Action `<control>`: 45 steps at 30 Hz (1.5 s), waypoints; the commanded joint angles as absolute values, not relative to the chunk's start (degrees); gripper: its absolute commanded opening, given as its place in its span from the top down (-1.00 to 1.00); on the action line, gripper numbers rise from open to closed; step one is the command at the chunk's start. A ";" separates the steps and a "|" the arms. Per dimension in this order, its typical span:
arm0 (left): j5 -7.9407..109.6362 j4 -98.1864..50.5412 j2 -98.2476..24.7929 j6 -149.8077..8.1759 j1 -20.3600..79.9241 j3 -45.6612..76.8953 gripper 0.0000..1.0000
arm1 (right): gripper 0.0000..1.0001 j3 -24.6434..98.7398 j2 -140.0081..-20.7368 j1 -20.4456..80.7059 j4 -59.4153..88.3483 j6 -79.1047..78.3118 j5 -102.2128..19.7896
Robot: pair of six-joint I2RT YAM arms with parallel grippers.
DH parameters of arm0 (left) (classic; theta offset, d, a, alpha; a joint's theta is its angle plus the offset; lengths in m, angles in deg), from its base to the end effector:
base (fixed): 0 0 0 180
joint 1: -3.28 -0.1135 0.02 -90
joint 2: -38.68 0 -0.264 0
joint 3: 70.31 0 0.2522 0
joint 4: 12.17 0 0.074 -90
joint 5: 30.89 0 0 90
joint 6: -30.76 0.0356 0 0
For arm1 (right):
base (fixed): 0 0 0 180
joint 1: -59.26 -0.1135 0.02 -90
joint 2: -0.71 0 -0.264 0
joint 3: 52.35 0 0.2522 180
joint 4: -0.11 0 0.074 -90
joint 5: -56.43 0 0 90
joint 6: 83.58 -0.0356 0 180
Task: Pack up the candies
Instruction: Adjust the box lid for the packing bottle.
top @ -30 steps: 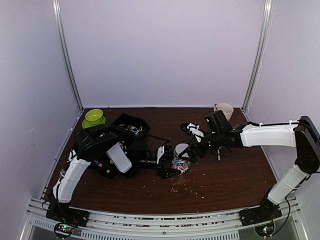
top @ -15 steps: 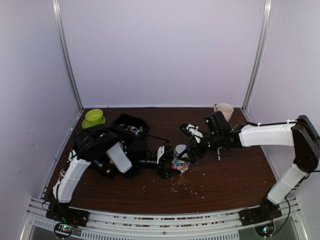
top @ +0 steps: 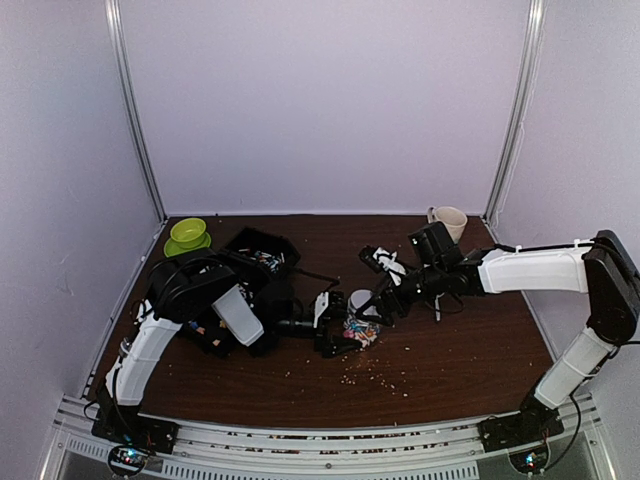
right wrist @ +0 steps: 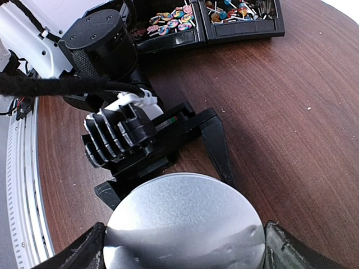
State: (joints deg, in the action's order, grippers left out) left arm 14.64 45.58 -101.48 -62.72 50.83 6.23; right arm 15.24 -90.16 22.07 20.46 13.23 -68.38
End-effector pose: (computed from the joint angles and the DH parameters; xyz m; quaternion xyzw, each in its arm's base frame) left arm 0.2743 -0.3368 0.0465 0.4928 0.5419 -0.5207 0.4387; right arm 0.2509 0.2159 0.2066 -0.4378 0.7692 0.3638 0.2905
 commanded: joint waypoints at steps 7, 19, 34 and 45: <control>14.22 45.19 -103.77 -64.41 49.54 6.68 -0.79 | -0.84 14.44 -86.91 21.17 20.78 15.33 -65.88; 13.68 46.93 -104.23 -66.00 49.07 6.64 -0.79 | -0.86 15.28 -88.19 17.17 25.07 20.27 -59.90; 13.91 43.22 -104.50 -65.64 49.10 8.17 -0.75 | -0.85 20.53 -90.68 15.31 31.73 23.54 -57.94; 13.85 42.41 -104.50 -65.48 49.01 8.47 -0.70 | -0.85 23.89 -93.17 14.49 38.30 24.92 -54.32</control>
State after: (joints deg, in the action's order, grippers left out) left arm 12.41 45.95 -102.44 -63.57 50.40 7.74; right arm 22.80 -91.60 15.64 32.57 24.48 -55.50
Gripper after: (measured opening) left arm 0.859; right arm 0.925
